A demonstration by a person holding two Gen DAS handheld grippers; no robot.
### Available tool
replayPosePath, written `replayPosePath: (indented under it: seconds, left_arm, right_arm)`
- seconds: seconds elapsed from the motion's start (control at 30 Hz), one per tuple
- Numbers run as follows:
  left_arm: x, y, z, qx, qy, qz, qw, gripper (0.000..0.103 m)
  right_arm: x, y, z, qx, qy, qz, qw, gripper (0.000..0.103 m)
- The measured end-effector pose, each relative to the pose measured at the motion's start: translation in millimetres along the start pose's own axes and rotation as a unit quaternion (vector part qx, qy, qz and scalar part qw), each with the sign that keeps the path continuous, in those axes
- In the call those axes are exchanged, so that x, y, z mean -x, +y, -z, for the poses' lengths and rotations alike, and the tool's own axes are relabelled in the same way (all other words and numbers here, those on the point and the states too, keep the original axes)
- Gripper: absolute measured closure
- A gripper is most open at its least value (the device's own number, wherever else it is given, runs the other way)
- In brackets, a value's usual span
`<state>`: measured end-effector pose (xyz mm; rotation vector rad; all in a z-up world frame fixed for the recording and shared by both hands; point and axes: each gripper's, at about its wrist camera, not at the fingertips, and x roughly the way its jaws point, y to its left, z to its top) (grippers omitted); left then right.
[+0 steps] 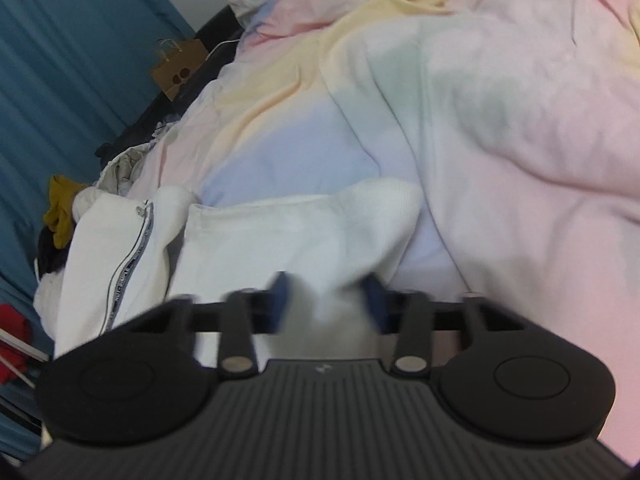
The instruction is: Fold clothes
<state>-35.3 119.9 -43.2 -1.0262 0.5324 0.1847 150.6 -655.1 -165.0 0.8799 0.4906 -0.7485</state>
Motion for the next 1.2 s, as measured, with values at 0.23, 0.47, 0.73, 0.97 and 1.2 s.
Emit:
replayPosePath:
  seconds: [0.23, 0.47, 0.73, 0.97, 1.2]
  left_arm:
    - [-11, 17, -1, 0.041, 0.011, -0.04, 0.9983, 0.046]
    - [-27, 44, -10, 0.104, 0.017, -0.068, 0.9921, 0.058]
    - [-3, 40, -19, 0.106, -0.021, -0.008, 0.9942, 0.093]
    - [44, 28, -44, 0.095, -0.027, 0.066, 0.9929, 0.093]
    - [42, 9, -55, 0.09, -0.026, 0.075, 0.9928, 0.093]
  right_arm:
    - [27, 12, -15, 0.028, -0.086, -0.008, 0.996, 0.097]
    - [34, 10, -18, 0.024, -0.102, -0.009, 0.994, 0.097]
    - [44, 2, -20, -0.009, -0.113, -0.02, 0.993, 0.097]
    - [76, -5, -33, -0.02, -0.164, -0.041, 0.985, 0.098]
    - [70, -4, -43, -0.039, -0.146, -0.048, 0.987, 0.098]
